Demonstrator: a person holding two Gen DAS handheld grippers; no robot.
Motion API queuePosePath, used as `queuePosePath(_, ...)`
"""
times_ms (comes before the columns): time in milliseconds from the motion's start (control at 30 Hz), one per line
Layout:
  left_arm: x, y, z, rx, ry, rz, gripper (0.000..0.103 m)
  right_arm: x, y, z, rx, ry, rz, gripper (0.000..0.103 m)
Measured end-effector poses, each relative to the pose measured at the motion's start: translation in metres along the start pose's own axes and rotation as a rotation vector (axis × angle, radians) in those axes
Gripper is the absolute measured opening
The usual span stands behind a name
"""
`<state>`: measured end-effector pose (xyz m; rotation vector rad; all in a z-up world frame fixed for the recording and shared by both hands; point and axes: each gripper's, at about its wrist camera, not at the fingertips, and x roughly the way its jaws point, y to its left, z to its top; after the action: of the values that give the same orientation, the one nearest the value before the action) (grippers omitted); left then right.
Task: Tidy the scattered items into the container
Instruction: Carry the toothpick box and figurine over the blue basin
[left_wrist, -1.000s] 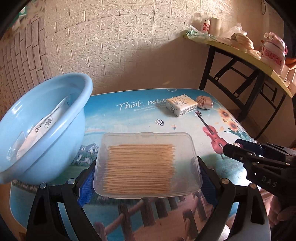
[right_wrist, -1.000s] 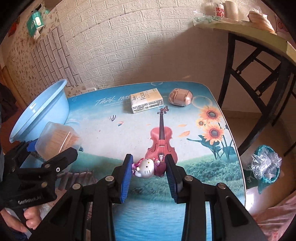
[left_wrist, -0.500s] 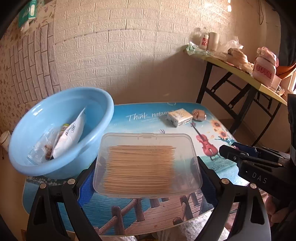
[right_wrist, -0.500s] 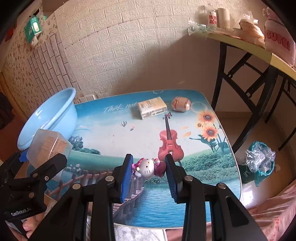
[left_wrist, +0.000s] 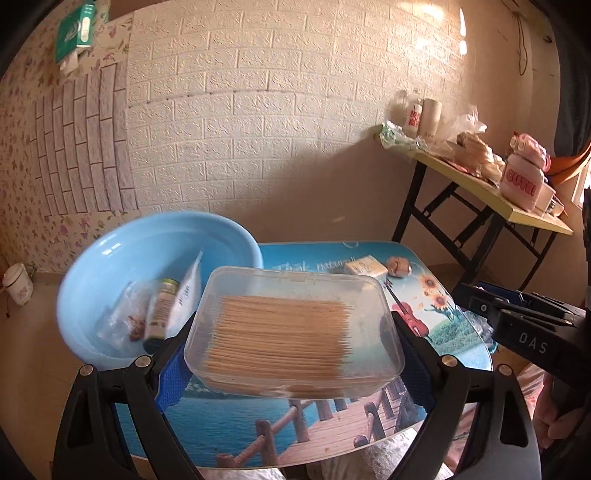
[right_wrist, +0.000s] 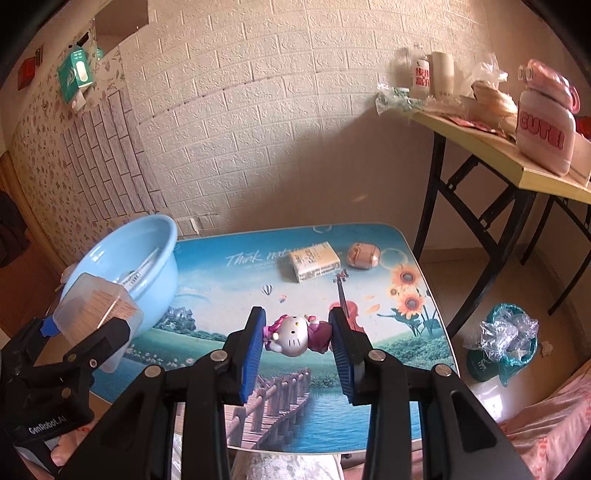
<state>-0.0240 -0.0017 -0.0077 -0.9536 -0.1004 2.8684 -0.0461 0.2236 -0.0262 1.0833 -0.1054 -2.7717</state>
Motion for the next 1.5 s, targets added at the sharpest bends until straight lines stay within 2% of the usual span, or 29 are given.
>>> queuePosePath(200, -0.023, 0.029, 0.018, -0.048, -0.042, 0.019, 0.094, -0.018, 0.013, 0.025, -0.024, -0.052, 0.0, 0.036)
queuePosePath(333, -0.035, 0.047, 0.028, -0.046, -0.08, 0.068, 0.094, -0.027, 0.026, 0.044, -0.045, -0.085, 0.013, 0.036)
queuePosePath(567, -0.044, 0.076, 0.045, -0.068, -0.096, 0.099, 0.094, -0.028, 0.064, 0.065, -0.091, -0.097, 0.083, 0.036)
queuePosePath(700, -0.046, 0.093, 0.055, -0.108, -0.073, 0.046, 0.094, -0.026, 0.083, 0.071, -0.123, -0.097, 0.112, 0.036)
queuePosePath(867, -0.047, 0.112, 0.062, -0.088, -0.074, 0.098, 0.094, -0.025, 0.108, 0.078, -0.154, -0.104, 0.162, 0.036)
queuePosePath(1067, -0.044, 0.132, 0.062, -0.084, -0.076, 0.131, 0.094, -0.013, 0.139, 0.081, -0.2, -0.091, 0.201, 0.036)
queuePosePath(1500, -0.006, 0.172, 0.059, -0.106, -0.029, 0.171, 0.094, 0.038, 0.183, 0.081, -0.249, -0.02, 0.253, 0.036)
